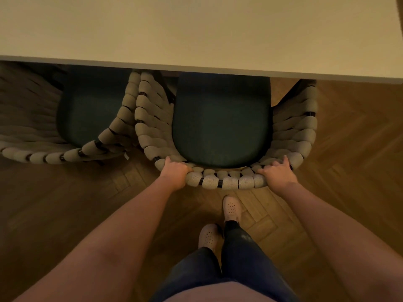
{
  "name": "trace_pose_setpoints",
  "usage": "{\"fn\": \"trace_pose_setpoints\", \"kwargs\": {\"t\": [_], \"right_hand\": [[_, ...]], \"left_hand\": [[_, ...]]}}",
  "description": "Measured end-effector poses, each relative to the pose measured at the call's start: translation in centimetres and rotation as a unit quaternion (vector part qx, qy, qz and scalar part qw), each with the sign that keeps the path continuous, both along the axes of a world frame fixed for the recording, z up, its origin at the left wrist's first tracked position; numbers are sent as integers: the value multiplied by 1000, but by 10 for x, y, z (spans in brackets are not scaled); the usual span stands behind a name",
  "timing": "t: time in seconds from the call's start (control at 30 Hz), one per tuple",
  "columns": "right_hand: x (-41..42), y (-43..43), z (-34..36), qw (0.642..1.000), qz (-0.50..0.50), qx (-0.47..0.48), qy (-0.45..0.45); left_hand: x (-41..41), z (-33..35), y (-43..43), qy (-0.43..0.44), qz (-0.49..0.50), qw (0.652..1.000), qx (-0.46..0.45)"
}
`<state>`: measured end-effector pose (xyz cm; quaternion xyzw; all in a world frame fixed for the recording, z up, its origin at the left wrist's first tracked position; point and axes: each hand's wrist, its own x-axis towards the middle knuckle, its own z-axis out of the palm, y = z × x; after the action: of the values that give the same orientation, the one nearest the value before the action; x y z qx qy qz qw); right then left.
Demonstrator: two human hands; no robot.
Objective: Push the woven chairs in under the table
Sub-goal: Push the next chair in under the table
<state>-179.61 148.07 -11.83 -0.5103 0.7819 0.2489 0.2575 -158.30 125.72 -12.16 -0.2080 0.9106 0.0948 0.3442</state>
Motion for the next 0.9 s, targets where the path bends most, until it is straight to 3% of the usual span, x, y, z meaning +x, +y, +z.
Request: {"fn": "trace_pose_setpoints", "kwargs": {"t": [0.9], "right_hand": [[-32,-23,-11,999,27,13,-27]], "left_hand": [[-29,-11,-18,-54,-19,998,-20]]}}
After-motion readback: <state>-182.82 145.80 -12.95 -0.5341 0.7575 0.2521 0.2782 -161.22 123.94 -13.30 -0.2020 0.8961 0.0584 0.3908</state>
